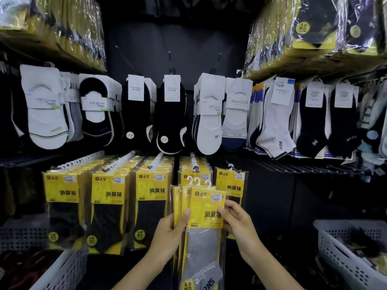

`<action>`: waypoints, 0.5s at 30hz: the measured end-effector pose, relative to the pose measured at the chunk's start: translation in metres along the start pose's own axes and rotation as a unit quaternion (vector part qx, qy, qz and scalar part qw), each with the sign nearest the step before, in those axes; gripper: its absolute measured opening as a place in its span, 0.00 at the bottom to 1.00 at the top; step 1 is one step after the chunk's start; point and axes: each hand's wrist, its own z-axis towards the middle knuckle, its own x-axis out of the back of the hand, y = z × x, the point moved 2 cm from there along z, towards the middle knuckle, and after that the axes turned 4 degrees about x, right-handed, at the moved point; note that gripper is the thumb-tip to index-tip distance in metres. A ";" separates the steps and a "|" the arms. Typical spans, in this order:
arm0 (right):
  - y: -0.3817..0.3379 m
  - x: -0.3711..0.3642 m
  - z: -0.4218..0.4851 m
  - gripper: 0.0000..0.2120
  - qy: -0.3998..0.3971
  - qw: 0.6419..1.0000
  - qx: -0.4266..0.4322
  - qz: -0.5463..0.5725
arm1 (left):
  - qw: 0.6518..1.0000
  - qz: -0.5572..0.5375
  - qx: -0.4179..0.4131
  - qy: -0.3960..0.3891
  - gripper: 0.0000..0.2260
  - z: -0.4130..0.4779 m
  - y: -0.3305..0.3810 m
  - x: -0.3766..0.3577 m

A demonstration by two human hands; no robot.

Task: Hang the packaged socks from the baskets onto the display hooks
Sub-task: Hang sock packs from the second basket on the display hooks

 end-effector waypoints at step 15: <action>-0.016 0.089 0.065 0.05 0.185 0.976 0.078 -0.086 | 0.996 0.072 -0.008 0.061 0.18 0.025 0.000 0.004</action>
